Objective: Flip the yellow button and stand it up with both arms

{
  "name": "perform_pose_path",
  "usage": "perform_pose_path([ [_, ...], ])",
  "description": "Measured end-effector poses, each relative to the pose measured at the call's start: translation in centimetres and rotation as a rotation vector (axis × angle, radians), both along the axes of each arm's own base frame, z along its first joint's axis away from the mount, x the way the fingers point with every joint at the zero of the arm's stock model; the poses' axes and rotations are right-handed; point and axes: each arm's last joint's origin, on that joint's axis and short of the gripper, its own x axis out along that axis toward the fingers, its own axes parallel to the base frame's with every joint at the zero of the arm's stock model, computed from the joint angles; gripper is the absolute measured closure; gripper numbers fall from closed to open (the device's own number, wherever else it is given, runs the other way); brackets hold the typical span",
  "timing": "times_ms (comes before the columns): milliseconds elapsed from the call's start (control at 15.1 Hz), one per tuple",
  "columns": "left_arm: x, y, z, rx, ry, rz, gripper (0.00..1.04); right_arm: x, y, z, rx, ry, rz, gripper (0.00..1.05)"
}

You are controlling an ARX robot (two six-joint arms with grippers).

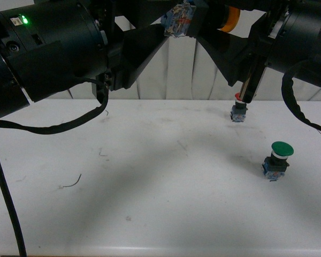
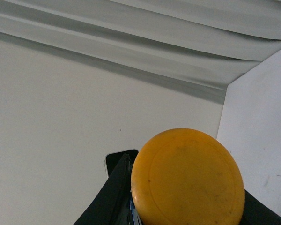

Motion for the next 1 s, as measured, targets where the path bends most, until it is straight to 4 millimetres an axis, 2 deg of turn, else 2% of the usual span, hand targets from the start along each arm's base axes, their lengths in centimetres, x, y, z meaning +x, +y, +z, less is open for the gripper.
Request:
perform_pose_path([
  [266, 0.0, 0.1, 0.0, 0.0, 0.002, -0.004, 0.72, -0.1, 0.0, 0.0, 0.002, 0.003, -0.003, 0.7],
  [332, 0.1, 0.2, -0.1, 0.009, 0.0, -0.005, 0.57, -0.1, -0.1, 0.0, 0.002, 0.001, -0.008, 0.73],
  [399, 0.2, 0.4, 0.0, 0.008, -0.007, 0.002, 0.48, -0.2, -0.3, -0.1, -0.002, 0.008, -0.01, 0.76],
  [664, 1.3, 2.8, 0.3, 0.0, -0.012, 0.105, 0.05, -0.2, -0.7, -0.5, -0.005, 0.026, -0.024, 0.76],
  [797, 2.2, 5.1, 0.4, -0.002, 0.007, 0.193, 0.07, -0.1, -1.0, -0.5, -0.005, 0.027, -0.036, 0.76],
  [930, 2.5, 9.3, 0.6, 0.006, -0.001, 0.383, 0.07, -0.1, -1.5, -0.6, -0.006, 0.031, -0.052, 0.76],
  [997, 1.6, 11.8, 1.1, 0.039, -0.032, 0.474, 0.07, 0.0, -1.8, -0.7, -0.006, 0.034, -0.062, 0.76],
])
